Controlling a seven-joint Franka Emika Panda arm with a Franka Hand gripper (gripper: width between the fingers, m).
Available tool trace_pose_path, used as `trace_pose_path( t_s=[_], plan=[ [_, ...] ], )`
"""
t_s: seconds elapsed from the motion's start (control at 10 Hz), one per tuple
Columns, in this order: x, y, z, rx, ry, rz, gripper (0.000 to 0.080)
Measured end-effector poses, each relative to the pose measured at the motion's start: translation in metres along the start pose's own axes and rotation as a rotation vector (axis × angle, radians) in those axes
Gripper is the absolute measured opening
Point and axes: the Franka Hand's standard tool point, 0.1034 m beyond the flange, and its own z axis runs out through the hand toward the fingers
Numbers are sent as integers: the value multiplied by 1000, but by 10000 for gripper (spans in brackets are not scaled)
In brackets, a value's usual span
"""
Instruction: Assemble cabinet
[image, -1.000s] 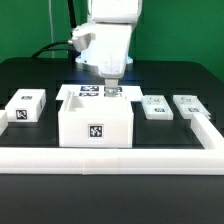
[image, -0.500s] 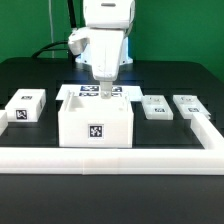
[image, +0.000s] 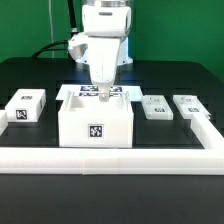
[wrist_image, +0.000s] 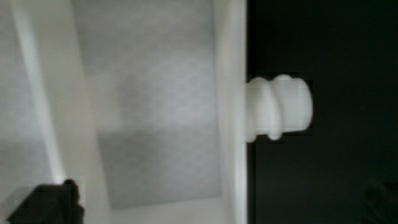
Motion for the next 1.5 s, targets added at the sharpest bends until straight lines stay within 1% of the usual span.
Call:
trace_pose_path(
  t_s=[0.2,0.3,0.4,0.5,0.6,0.7,0.8,0.9,1.0,1.1,1.2,1.3,1.4,1.5],
  plan=[
    [2,-4,12,14,4,-4,798],
    [2,-4,16,13,7,-6,798],
    [2,-4,23,18,10,-3,798],
    [1,-3,26,22,11,-2,798],
    [1,-1,25,20,11,0,798],
    [0,0,24,17,10,4,709],
    [0,0,25,19,10,4,709],
    [0,0,25,19,10,4,539],
    [0,0,25,19,10,4,340],
    [0,0,25,19,10,4,203],
    [0,0,25,19,10,4,203],
    [0,0,25,19,10,3,41],
    [0,1,24,12,11,4,41],
    [0,1,24,12,11,5,40]
  ],
)
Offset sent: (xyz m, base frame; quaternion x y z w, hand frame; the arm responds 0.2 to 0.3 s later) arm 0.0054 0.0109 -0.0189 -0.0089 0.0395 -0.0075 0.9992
